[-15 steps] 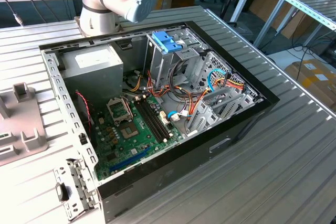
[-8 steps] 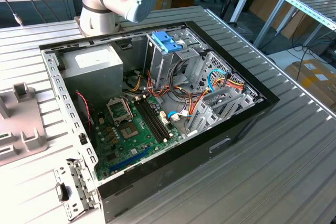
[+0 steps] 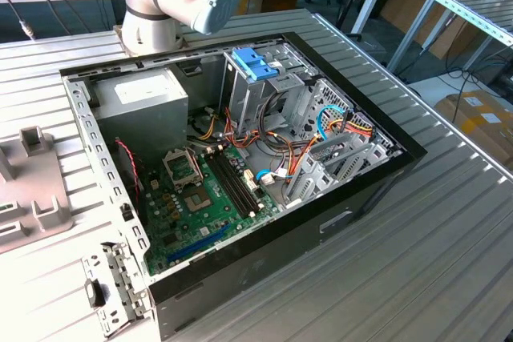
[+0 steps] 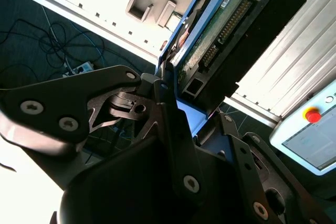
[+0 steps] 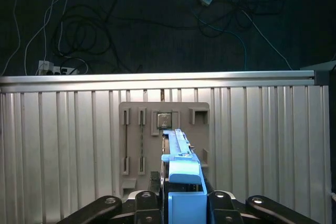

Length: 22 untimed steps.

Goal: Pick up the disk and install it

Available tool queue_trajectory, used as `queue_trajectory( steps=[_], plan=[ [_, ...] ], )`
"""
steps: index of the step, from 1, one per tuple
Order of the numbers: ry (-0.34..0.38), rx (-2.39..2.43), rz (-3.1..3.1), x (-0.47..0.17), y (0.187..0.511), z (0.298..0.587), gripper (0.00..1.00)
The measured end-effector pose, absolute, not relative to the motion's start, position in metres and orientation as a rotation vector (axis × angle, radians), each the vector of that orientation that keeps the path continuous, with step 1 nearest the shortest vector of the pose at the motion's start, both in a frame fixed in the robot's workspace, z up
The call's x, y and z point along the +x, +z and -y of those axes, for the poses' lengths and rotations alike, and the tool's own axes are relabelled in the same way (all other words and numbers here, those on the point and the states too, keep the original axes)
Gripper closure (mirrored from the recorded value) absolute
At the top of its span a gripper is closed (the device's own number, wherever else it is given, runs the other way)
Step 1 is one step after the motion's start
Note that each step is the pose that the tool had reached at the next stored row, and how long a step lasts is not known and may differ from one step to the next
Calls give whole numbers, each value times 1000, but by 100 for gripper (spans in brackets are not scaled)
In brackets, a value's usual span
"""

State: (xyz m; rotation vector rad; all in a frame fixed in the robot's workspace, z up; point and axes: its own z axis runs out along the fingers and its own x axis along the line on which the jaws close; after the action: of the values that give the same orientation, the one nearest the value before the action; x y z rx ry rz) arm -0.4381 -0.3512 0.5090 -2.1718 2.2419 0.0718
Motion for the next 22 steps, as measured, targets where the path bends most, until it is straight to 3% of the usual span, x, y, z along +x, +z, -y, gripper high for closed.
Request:
queue_trajectory(
  steps=[22],
  plan=[
    [72,-2172,-2242,-437,509,362,63]
  ],
)
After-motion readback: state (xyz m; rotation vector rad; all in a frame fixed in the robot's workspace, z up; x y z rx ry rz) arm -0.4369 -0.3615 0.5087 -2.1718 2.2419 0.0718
